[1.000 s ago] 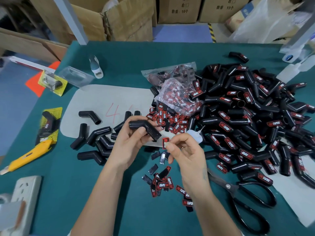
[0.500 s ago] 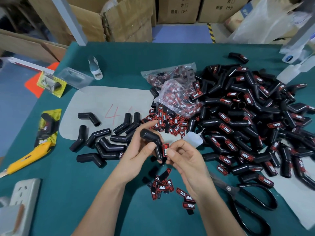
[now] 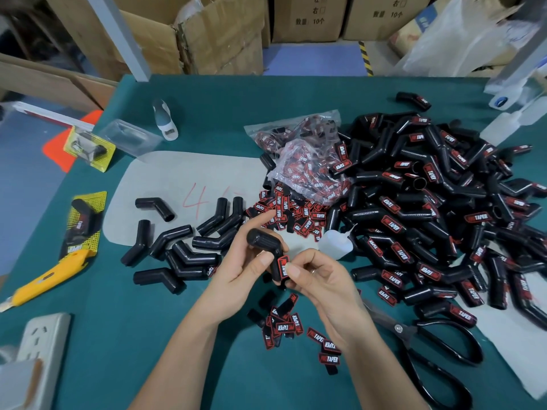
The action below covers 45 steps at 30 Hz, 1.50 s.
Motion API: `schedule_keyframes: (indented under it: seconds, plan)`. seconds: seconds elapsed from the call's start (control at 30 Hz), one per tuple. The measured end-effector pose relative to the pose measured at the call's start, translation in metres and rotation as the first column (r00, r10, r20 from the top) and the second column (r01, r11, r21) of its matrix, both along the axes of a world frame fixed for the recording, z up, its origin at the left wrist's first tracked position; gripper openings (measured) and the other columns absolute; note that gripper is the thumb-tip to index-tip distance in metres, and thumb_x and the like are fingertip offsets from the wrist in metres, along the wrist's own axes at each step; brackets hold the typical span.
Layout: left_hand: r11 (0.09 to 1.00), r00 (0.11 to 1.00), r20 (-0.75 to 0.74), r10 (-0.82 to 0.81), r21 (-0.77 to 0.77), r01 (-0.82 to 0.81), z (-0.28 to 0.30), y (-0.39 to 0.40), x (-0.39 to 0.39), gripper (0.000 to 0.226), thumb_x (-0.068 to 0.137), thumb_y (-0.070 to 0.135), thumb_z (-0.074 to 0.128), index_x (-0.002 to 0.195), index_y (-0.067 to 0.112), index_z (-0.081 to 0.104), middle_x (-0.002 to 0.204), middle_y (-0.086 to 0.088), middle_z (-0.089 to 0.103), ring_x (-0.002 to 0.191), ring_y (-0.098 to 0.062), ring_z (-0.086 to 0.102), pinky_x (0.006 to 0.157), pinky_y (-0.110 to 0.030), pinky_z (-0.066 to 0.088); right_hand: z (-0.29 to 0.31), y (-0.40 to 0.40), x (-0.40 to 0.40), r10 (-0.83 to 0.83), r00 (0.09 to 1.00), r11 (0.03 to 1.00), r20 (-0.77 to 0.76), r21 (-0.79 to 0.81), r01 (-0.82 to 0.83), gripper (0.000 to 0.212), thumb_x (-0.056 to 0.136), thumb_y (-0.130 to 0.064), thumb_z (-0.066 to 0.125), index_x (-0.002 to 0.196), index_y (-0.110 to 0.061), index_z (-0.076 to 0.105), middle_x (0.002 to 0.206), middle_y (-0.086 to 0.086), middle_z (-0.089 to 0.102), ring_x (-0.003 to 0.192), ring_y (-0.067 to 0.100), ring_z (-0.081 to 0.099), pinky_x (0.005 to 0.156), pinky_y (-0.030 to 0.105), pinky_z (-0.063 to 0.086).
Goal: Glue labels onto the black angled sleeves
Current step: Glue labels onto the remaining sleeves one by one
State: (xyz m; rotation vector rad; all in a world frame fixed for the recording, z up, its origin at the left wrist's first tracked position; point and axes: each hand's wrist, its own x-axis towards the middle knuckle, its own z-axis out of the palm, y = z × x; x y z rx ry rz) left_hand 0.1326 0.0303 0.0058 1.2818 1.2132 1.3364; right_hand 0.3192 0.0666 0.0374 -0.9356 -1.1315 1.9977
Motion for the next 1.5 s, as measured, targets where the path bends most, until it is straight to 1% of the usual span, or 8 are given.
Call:
schedule_keyframes:
  seconds: [0.2,0.4,0.57,0.67,0.9,1.07,1.3,1.5]
  plan:
    - [1.0,1.0,-0.005,-0.01,0.012,0.01,0.002,-0.001,0.001,0.058,0.108,0.041,0.058,0.16,0.027,0.036,0.116,-0.008,0.063,0.103,-0.028,0.06,0.089,-0.054,0.053,-0.004,0.001,-0.001,-0.006,1.0,1.0,-0.016,-0.006,0.006,0.034,0.076,-0.047,0.09,0.084,-0.02,0.073,0.095,0.016,0.071,0.093,0.031,0.062,0.102,0.057,0.048]
    - [1.0,1.0,0.008,-0.011,0.013,0.011,0.004,0.0,0.002,0.057,0.107,0.041,0.058,0.159,0.029,0.038,0.115,-0.01,0.062,0.101,-0.029,0.06,0.089,-0.052,0.053,-0.007,0.0,-0.001,-0.004,1.0,1.0,-0.02,0.005,0.004,0.035,0.078,-0.047,0.089,0.087,-0.018,0.073,0.096,0.016,0.072,0.095,0.032,0.063,0.107,0.065,0.043]
    - [0.999,1.0,0.006,-0.031,0.026,0.03,0.004,0.0,0.002,0.056,0.108,0.04,0.057,0.159,0.028,0.037,0.116,-0.008,0.063,0.103,-0.028,0.06,0.092,-0.045,0.054,-0.007,0.001,-0.001,-0.014,1.0,1.0,-0.009,0.001,0.014,0.033,0.078,-0.047,0.089,0.086,-0.02,0.072,0.095,0.011,0.072,0.097,0.029,0.065,0.107,0.06,0.047]
    - [0.999,0.999,-0.007,-0.035,0.034,0.035,0.004,-0.001,0.002,0.056,0.109,0.038,0.056,0.16,0.026,0.036,0.117,-0.008,0.063,0.106,-0.027,0.061,0.096,-0.039,0.053,-0.007,0.001,-0.001,-0.021,1.0,1.0,-0.002,0.007,0.021,0.024,0.081,-0.039,0.087,0.085,-0.02,0.072,0.093,0.01,0.072,0.095,0.027,0.065,0.105,0.054,0.05]
    - [0.998,0.999,0.001,-0.039,0.04,0.039,0.005,0.0,0.003,0.055,0.109,0.036,0.056,0.159,0.026,0.036,0.117,-0.006,0.063,0.106,-0.026,0.062,0.096,-0.038,0.053,-0.008,0.001,-0.002,-0.034,0.999,0.999,0.011,0.02,0.034,0.019,0.083,-0.035,0.082,0.083,-0.02,0.071,0.09,0.007,0.072,0.092,0.022,0.065,0.099,0.044,0.05]
    - [0.998,0.999,0.002,-0.041,0.042,0.041,0.006,0.0,0.003,0.054,0.109,0.035,0.056,0.159,0.026,0.036,0.117,-0.007,0.063,0.106,-0.025,0.062,0.096,-0.035,0.052,-0.01,0.001,-0.001,-0.04,0.999,0.999,0.011,0.037,0.039,0.02,0.083,-0.035,0.083,0.084,-0.019,0.071,0.091,0.01,0.072,0.093,0.025,0.064,0.102,0.051,0.049]
    - [0.999,0.999,0.001,-0.037,0.032,0.037,0.007,-0.001,0.003,0.055,0.108,0.037,0.056,0.159,0.028,0.036,0.118,-0.007,0.064,0.104,-0.028,0.063,0.095,-0.045,0.055,-0.012,0.002,-0.001,-0.054,0.997,0.997,0.05,0.062,0.051,0.023,0.084,-0.036,0.082,0.085,-0.017,0.07,0.092,0.013,0.069,0.094,0.028,0.06,0.105,0.059,0.045]
    - [1.0,1.0,0.017,-0.025,0.014,0.025,0.009,-0.001,0.004,0.055,0.107,0.04,0.058,0.158,0.031,0.038,0.116,-0.008,0.063,0.104,-0.031,0.061,0.094,-0.053,0.054,-0.011,0.002,-0.002,-0.056,0.996,0.995,0.064,0.081,0.05,0.022,0.085,-0.037,0.081,0.085,-0.017,0.07,0.09,0.012,0.068,0.092,0.026,0.059,0.099,0.052,0.047]
